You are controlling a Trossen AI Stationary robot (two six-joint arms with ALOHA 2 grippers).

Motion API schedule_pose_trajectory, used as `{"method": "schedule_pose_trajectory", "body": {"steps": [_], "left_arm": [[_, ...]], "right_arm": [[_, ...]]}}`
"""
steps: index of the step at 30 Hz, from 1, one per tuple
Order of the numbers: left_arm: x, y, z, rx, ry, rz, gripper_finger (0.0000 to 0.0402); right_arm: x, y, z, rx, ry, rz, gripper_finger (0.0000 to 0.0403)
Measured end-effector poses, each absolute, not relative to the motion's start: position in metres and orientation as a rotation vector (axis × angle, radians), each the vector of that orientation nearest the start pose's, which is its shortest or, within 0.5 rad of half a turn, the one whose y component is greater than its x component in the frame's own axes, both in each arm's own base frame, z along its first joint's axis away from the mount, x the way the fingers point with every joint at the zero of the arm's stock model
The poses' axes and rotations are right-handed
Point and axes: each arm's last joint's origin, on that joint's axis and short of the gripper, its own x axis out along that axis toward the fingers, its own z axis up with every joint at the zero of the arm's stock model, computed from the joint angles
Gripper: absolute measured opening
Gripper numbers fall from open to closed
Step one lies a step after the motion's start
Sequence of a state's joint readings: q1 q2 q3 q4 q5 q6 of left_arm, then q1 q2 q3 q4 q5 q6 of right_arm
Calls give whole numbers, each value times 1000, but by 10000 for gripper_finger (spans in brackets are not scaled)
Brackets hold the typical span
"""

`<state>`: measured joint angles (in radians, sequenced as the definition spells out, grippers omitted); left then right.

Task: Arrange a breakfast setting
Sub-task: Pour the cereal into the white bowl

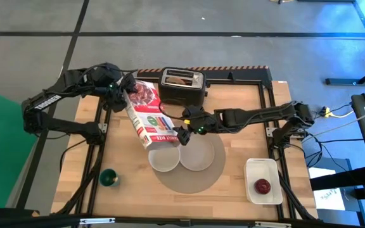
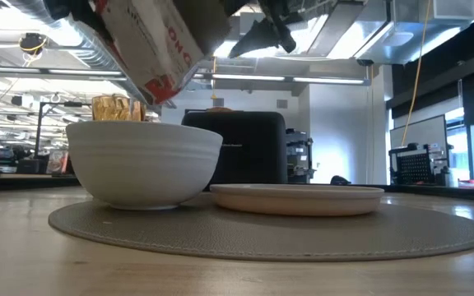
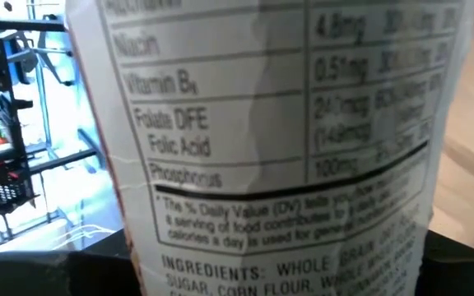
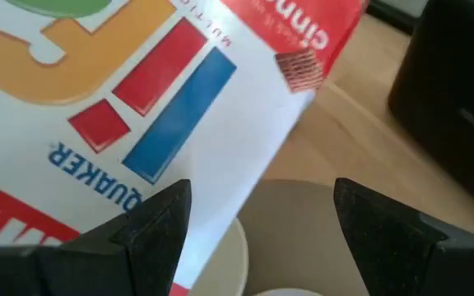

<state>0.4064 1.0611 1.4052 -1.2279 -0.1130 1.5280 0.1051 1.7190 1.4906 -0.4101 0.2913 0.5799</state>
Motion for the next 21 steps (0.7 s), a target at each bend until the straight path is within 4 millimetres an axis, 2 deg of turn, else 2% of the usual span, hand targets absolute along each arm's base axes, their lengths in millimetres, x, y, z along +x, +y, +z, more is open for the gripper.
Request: {"method": "schedule_pose_trajectory", "body": {"steps": [7, 17, 21], "left_arm": [[150, 65, 398, 1332, 1066, -301, 252], [156, 50, 400, 1469, 1042, -348, 252], [158, 43, 400, 1508, 1034, -368, 252]], "right_arm": [[396, 35, 293, 458, 611, -329, 289], [396, 36, 291, 461, 634, -308, 289], [401, 37, 281, 467, 673, -286, 289]]}}
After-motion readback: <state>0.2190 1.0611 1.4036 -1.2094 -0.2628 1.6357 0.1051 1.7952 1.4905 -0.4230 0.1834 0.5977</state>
